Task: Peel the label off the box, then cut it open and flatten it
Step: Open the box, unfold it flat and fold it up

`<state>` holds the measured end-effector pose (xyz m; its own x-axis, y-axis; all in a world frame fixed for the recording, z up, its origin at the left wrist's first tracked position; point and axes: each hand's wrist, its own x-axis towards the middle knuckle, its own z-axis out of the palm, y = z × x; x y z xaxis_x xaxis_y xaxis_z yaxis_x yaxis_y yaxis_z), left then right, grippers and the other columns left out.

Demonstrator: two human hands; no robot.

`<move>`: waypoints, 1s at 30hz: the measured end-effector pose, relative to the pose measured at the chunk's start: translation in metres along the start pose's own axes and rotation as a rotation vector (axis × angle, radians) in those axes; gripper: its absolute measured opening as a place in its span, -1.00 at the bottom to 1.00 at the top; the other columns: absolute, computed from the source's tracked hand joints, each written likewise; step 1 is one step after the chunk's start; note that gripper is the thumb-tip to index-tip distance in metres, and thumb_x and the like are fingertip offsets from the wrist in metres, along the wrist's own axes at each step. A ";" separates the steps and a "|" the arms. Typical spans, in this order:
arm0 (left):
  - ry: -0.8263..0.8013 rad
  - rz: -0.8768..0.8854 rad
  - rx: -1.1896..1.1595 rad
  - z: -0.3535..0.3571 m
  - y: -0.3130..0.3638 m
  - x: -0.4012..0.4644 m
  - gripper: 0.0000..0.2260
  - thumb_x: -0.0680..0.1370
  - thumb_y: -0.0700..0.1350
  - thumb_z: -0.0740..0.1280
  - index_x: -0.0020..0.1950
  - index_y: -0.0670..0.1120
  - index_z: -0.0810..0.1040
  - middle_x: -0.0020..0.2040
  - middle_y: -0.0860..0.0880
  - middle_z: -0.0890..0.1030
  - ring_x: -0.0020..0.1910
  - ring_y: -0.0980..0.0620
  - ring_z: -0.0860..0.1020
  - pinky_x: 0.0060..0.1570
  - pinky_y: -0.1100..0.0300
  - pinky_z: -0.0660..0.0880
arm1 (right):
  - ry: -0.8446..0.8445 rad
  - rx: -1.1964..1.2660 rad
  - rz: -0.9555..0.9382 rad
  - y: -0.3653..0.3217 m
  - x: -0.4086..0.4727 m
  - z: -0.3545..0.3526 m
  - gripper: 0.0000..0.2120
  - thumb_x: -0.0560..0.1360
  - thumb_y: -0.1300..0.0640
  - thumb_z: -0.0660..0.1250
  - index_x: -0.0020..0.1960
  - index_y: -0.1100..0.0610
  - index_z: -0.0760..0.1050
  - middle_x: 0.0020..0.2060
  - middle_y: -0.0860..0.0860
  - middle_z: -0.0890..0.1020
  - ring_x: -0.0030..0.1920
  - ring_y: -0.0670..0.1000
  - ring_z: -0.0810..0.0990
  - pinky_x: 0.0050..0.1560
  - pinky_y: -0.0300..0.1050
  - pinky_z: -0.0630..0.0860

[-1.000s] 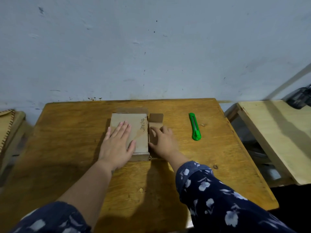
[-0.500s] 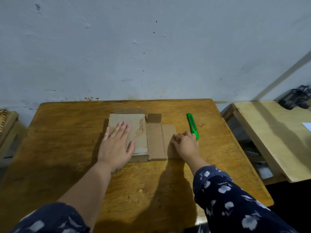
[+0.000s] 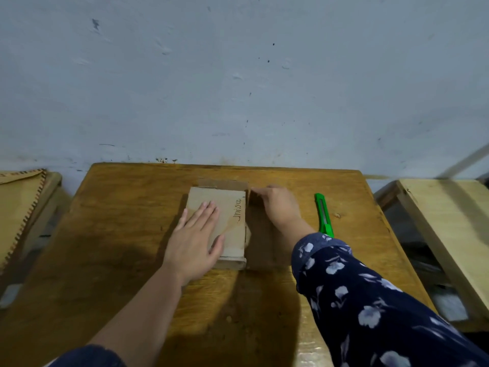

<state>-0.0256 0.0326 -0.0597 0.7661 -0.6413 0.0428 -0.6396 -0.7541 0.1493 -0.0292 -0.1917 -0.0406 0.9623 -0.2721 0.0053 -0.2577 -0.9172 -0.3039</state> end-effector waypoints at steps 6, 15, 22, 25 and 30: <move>-0.052 0.107 0.088 -0.009 -0.011 0.003 -0.47 0.56 0.21 -0.24 0.54 0.16 -0.02 0.55 0.12 -0.02 0.52 0.16 -0.10 0.47 -0.12 -0.26 | 0.060 0.076 0.200 0.017 -0.026 -0.005 -0.65 0.60 0.22 0.14 0.28 -0.06 0.51 0.01 0.05 0.63 -0.10 0.10 0.62 -0.09 0.01 0.58; -0.025 -0.167 -0.083 -0.013 -0.008 0.000 -0.52 0.62 0.19 -0.10 0.53 0.12 0.06 0.57 0.06 -0.04 0.54 0.05 -0.08 0.48 -0.14 -0.16 | 0.138 0.420 0.571 0.023 -0.101 0.004 -0.65 0.57 0.27 0.12 0.25 0.09 0.55 0.00 0.15 0.67 -0.31 0.03 0.54 -0.36 -0.18 0.43; -0.032 -0.374 -0.471 0.005 -0.006 -0.051 -0.34 0.58 0.24 0.04 0.56 0.00 -0.13 0.58 -0.03 -0.16 0.54 -0.11 -0.02 0.49 -0.11 -0.01 | 0.184 0.515 0.698 0.001 -0.152 0.019 -0.69 0.58 0.22 0.18 0.26 0.09 0.53 0.05 0.11 0.64 -0.21 -0.01 0.53 -0.28 -0.15 0.46; -0.033 -0.348 -0.586 0.005 -0.005 -0.069 -0.33 0.58 0.21 0.10 0.56 0.02 -0.15 0.58 0.00 -0.02 0.50 -0.10 0.16 0.41 -0.08 0.25 | 0.186 0.547 0.714 -0.009 -0.167 0.020 -0.69 0.58 0.17 0.20 0.30 0.08 0.50 0.09 0.09 0.63 -0.17 -0.03 0.53 -0.31 -0.22 0.44; -0.017 -0.341 -0.625 0.000 0.004 -0.091 -0.38 0.62 0.00 0.18 0.56 0.00 -0.12 0.55 0.01 0.14 0.44 -0.06 0.28 0.33 0.05 0.30 | 0.199 0.549 0.678 -0.014 -0.194 0.017 -0.71 0.57 0.18 0.21 0.27 0.11 0.52 -0.03 0.07 0.62 -0.20 -0.02 0.52 -0.27 -0.18 0.45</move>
<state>-0.0976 0.0878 -0.0630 0.9127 -0.3899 -0.1221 -0.2043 -0.6943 0.6901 -0.2106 -0.1217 -0.0533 0.5721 -0.7975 -0.1916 -0.6383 -0.2862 -0.7146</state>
